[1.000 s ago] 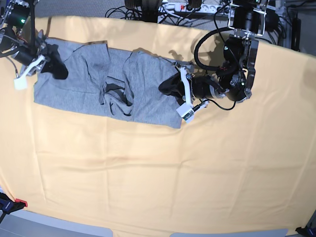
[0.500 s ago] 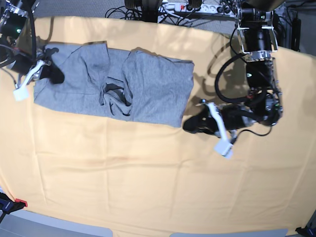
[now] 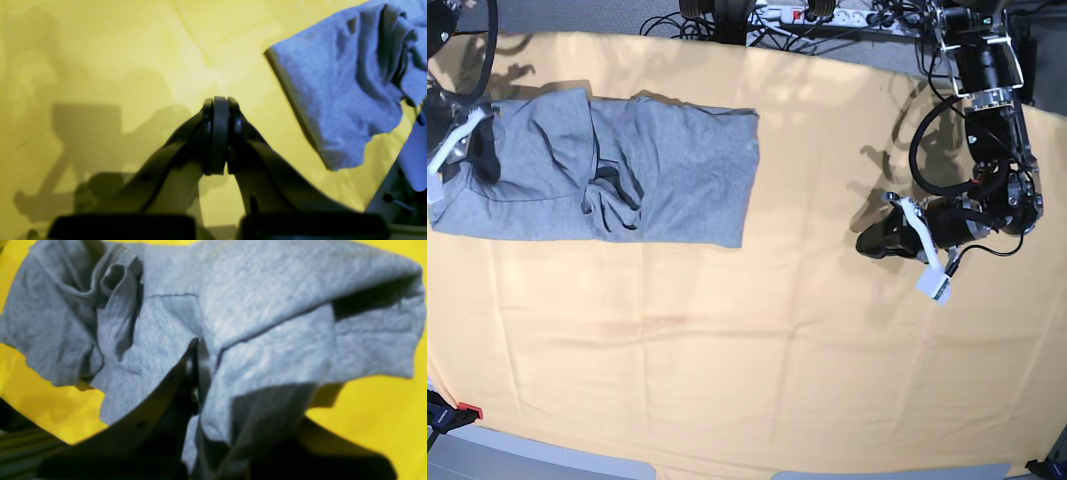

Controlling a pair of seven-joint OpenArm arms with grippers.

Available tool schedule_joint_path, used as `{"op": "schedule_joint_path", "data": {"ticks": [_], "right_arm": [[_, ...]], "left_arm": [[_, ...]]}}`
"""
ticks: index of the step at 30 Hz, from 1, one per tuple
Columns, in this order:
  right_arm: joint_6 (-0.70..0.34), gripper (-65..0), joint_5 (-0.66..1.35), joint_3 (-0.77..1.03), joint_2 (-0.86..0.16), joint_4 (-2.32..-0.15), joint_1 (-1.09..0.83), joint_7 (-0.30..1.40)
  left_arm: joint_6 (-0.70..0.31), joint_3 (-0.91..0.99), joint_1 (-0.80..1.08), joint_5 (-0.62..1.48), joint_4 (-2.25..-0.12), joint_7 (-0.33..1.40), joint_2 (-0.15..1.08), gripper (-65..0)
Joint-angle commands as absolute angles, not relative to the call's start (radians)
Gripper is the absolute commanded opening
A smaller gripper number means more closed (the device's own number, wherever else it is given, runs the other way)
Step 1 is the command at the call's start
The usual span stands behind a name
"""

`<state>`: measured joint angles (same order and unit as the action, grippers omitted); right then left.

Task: Layout the t-shirt on the table in an organized manner, then fold the t-shirt properly
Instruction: 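Lift the folded shirt bundle with the right gripper and flip it over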

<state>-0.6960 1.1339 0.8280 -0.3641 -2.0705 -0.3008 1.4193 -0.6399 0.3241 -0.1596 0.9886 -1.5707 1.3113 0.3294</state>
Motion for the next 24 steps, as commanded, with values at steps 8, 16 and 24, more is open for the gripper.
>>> {"op": "schedule_joint_path", "data": {"ticks": [8,16,24], "right_arm": [[-0.698,-65.0,1.484,0.809,-0.225,-2.303,-0.368,1.396],[-0.698,-65.0,1.484,0.522,-0.099,-2.325,-0.276,1.396],[-0.698,-65.0,1.328,0.173,-0.094,-2.269,-0.126,1.396]], "left_arm": [[-0.643,0.329,-0.178,1.015,-1.586,1.295,0.355,-65.0],[-0.643,0.329,-0.178,1.015,-1.586,1.295,0.355,-65.0],[-0.632,0.329,-0.178,1.01,-1.586,1.296,0.355,-65.0]]}}
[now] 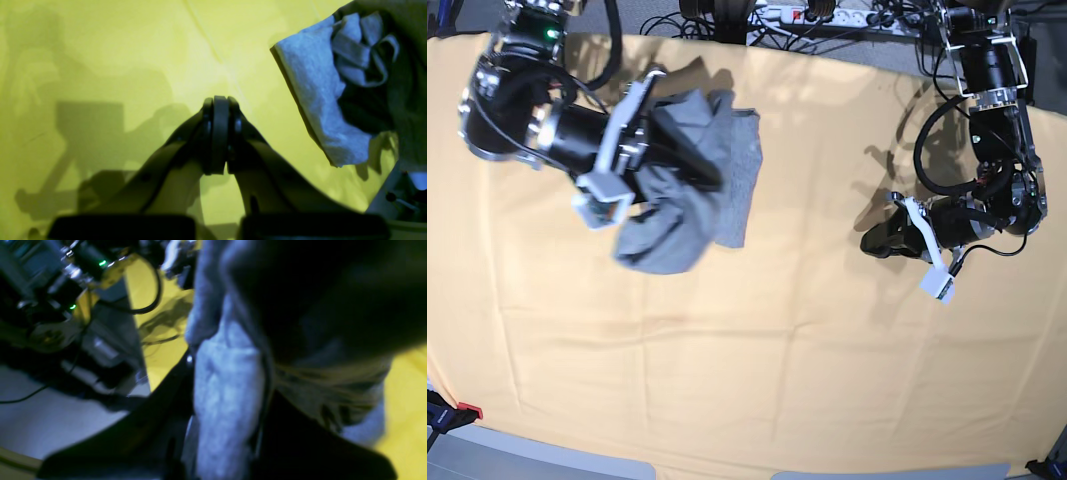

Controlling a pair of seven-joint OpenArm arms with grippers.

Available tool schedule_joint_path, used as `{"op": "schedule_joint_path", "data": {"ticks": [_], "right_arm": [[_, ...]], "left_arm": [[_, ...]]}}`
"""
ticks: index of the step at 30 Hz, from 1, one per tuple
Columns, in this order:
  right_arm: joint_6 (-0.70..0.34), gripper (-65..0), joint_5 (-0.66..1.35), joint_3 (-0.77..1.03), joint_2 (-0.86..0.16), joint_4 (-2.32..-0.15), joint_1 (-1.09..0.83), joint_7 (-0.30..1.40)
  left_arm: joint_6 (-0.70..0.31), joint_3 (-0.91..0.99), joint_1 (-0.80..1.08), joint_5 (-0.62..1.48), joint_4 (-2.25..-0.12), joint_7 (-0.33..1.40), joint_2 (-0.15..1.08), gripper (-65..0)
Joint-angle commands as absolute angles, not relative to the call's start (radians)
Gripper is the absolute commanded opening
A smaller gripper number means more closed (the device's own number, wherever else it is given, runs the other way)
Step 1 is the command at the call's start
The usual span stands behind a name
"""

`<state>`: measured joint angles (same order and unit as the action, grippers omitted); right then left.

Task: Layout the t-shirt on the table in an organized manner, then fold the t-shirt properly
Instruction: 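Lift the folded shirt bundle with the right gripper and flip it over, then hold the shirt with both grippers and lay it flat, print facing up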

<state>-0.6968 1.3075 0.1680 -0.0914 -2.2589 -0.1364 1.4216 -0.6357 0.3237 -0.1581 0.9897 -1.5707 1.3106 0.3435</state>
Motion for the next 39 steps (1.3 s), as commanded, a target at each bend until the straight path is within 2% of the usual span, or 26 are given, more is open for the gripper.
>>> {"op": "schedule_joint_path", "data": {"ticks": [1,5,6,8,9,10,11,15,19,20,23,24,26,31,39], "right_arm": [[-0.698,-65.0,1.296,0.133,-0.094,-2.245,-0.118,1.396],[-0.698,-65.0,1.134,-0.006,-0.094,-2.107,-0.069,1.275],[-0.698,-55.9,1.11,-0.037,-0.094,-2.072,-0.047,1.235],[-0.698,-31.9,1.112,-0.094,-0.094,-2.033,0.003,1.208],[-0.698,-22.3,1.127,-0.122,-0.094,-2.033,0.024,1.211],[-0.698,-16.8,1.152,-0.147,-0.094,-2.038,0.046,1.219],[-0.698,-15.3,1.177,-0.168,-0.094,-2.046,0.066,1.238],[-0.698,-15.4,1.23,-0.189,-0.095,-2.113,0.118,1.314],[-0.698,-17.2,1.184,-0.125,-0.118,-2.151,0.127,1.324],[-0.698,-20.9,1.167,-0.102,-0.126,-2.151,0.125,1.328],[-0.698,-37.4,1.127,-0.038,-0.134,-2.151,0.125,1.375],[-0.698,-44.8,1.1,-0.02,-0.134,-2.151,0.125,1.375],[-0.698,-64.4,1.045,0.009,-0.136,-2.146,0.125,1.351],[-0.698,-65.0,0.864,0.026,-0.136,-2.04,0.14,1.181],[-0.698,-65.0,0.779,-0.03,-0.164,-1.809,0.277,1.162]], "left_arm": [[-0.632,0.329,-0.178,1.003,-1.586,1.296,0.355,-65.0],[-0.632,0.329,-0.178,1.004,-1.586,1.296,0.355,-65.0],[-0.632,0.329,-0.178,1.005,-1.586,1.295,0.355,-65.0],[-0.632,0.329,-0.178,1.008,-1.586,1.295,0.355,-65.0],[-0.632,0.329,-0.178,1.008,-1.586,1.295,0.355,-65.0],[-0.632,0.329,-0.178,1.008,-1.586,1.296,0.355,-65.0],[-0.632,0.329,-0.178,1.008,-1.586,1.295,0.355,-65.0],[-0.632,0.329,-0.178,1.008,-1.586,1.296,0.371,-65.0],[-0.64,0.328,-0.18,1.033,-1.586,1.304,0.395,-65.0],[-0.653,0.328,-0.181,1.058,-1.586,1.317,0.403,-65.0],[-0.681,0.328,-0.181,1.149,-1.586,1.368,0.424,-65.0],[-0.682,0.327,-0.18,1.187,-1.586,1.394,0.429,-65.0],[-0.689,0.327,-0.18,1.276,-1.586,1.396,0.43,-65.0],[-0.698,0.272,-0.181,1.466,-1.588,1.396,0.427,-65.0],[-0.698,-0.069,-0.181,1.452,-1.616,1.396,0.399,-65.0]]}}
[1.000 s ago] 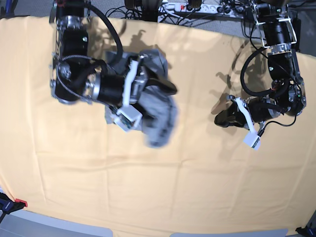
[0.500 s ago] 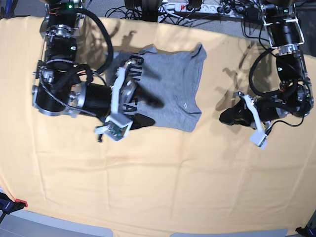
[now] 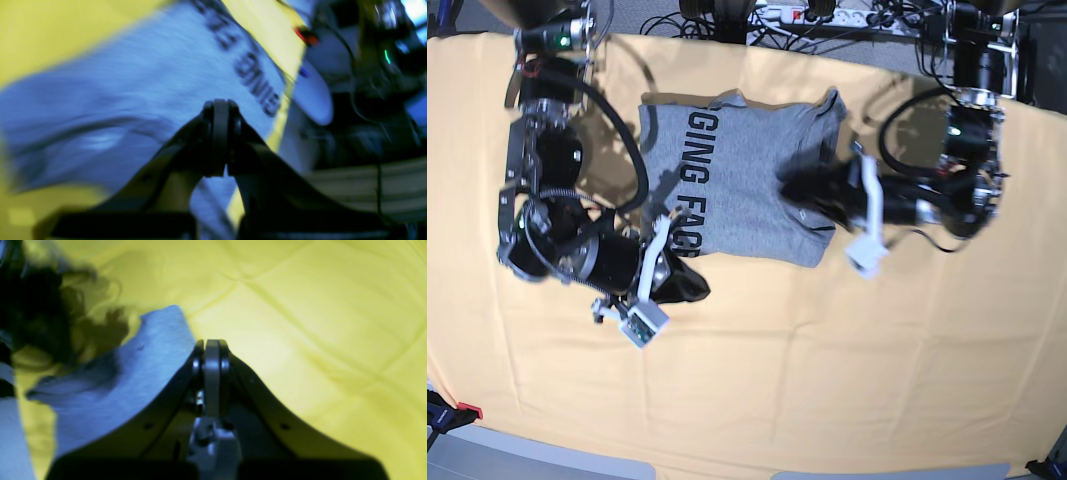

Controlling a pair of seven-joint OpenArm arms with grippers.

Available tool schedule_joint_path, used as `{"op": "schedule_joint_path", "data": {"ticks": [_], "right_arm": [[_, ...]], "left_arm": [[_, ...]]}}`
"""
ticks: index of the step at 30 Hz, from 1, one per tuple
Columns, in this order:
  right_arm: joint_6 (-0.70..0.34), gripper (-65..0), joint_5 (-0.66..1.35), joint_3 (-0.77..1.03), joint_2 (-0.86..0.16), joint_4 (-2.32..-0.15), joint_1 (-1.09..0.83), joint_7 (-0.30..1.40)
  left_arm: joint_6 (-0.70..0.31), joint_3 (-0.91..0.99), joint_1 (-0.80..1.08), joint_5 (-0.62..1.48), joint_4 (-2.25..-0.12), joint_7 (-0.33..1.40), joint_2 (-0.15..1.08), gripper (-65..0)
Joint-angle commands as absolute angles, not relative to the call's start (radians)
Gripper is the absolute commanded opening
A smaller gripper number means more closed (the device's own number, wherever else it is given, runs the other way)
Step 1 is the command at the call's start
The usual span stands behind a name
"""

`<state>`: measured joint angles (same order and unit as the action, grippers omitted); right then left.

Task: Layout the t-shirt on the table in an organized manner, then fold the t-shirt properly
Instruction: 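Hold the shirt with both grippers and lay it flat, print facing up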

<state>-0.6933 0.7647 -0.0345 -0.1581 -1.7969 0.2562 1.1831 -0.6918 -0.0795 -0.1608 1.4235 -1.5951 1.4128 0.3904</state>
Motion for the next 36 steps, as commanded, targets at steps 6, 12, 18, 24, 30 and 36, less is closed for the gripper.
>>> {"op": "schedule_joint_path", "data": {"ticks": [6,12,18,24,30,36], "right_arm": [[-0.698,-65.0,0.749,-0.146,-0.243,-1.618,0.353,1.161],[-0.698,-65.0,0.675,-0.218,-0.273,-1.551,0.38,1.14],[-0.698,-65.0,0.68,-0.23,-0.302,-1.546,0.379,1.155],[-0.698,-65.0,0.876,-0.23,-0.346,-1.547,0.353,1.338],[-0.698,-65.0,1.082,-0.229,-0.392,-1.623,0.279,1.396],[-0.698,-65.0,1.164,-0.228,-0.46,-1.819,0.149,1.396]], "left_arm": [[-0.698,-0.306,-0.18,1.393,-1.738,1.396,0.399,-65.0],[-0.698,-0.465,-0.175,1.148,-1.756,1.356,0.399,-65.0],[-0.675,-0.525,-0.175,0.814,-1.752,1.193,0.399,-65.0],[-0.654,-0.525,-0.186,0.666,-1.752,1.145,0.4,-65.0],[-0.659,-0.525,-0.202,0.622,-1.746,1.133,0.426,-65.0],[-0.658,-0.525,-0.268,0.573,-1.734,1.085,0.483,-65.0]]}}
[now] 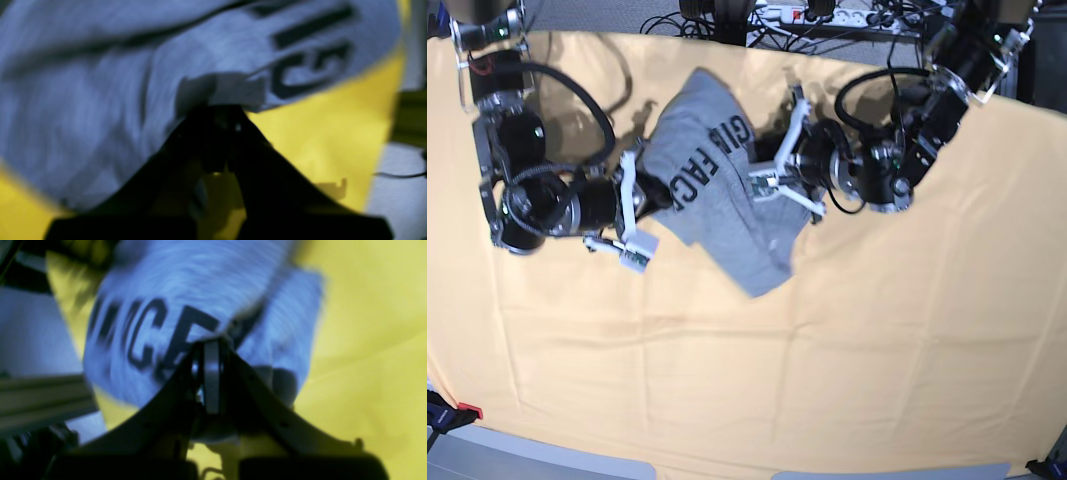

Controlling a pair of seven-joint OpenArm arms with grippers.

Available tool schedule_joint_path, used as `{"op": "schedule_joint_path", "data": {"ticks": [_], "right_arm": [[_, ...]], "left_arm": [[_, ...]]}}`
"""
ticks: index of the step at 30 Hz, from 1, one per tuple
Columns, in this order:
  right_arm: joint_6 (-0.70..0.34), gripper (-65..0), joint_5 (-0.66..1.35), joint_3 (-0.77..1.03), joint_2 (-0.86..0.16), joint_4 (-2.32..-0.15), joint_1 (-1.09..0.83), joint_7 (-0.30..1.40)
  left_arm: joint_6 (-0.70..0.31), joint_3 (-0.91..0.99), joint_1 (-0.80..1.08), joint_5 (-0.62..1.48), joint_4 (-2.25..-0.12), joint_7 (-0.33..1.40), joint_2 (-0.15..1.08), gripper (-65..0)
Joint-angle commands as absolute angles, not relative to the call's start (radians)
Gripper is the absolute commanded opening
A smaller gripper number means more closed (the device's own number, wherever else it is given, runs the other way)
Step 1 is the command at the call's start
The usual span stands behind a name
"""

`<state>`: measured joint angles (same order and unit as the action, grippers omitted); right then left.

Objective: Layout the t-shirt on the table in an organized manner, then fold the t-shirt properly

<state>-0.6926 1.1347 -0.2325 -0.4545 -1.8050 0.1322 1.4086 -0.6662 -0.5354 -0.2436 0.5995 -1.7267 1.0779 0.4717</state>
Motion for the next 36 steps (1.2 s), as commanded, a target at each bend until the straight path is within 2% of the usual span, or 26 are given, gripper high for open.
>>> {"op": "schedule_joint_path", "data": {"ticks": [1,8,14,19,21,28,36], "right_arm": [[-0.698,-65.0,1.164,-0.228,-0.468,-1.849,0.122,1.396],[-0.698,-65.0,1.148,-0.115,-0.474,-1.961,-0.089,1.396],[-0.672,-65.0,1.149,0.146,-0.474,-1.993,-0.16,1.396],[-0.693,-65.0,1.153,0.395,-0.42,-1.999,-0.216,1.395],[-0.698,-65.0,1.153,0.44,-0.385,-1.993,-0.241,1.337],[-0.698,-65.0,1.147,0.379,-0.311,-1.974,-0.261,1.306],[-0.693,-65.0,0.937,0.202,-0.294,-1.974,-0.277,1.313]], "left_arm": [[-0.658,-0.525,-0.286,0.572,-1.726,1.075,0.492,-65.0],[-0.656,-0.525,-0.454,0.577,-1.564,1.025,0.504,-65.0],[-0.572,-0.521,-0.559,0.597,-1.545,1.127,0.506,-65.0],[-0.546,-0.465,-0.606,0.789,-1.545,1.24,0.522,-65.0],[-0.55,-0.408,-0.606,0.905,-1.545,1.27,0.542,-65.0],[-0.645,-0.094,-0.588,1.288,-1.544,1.396,0.587,-65.0],[-0.651,0.149,-0.439,1.326,-1.544,1.396,0.615,-65.0]]}}
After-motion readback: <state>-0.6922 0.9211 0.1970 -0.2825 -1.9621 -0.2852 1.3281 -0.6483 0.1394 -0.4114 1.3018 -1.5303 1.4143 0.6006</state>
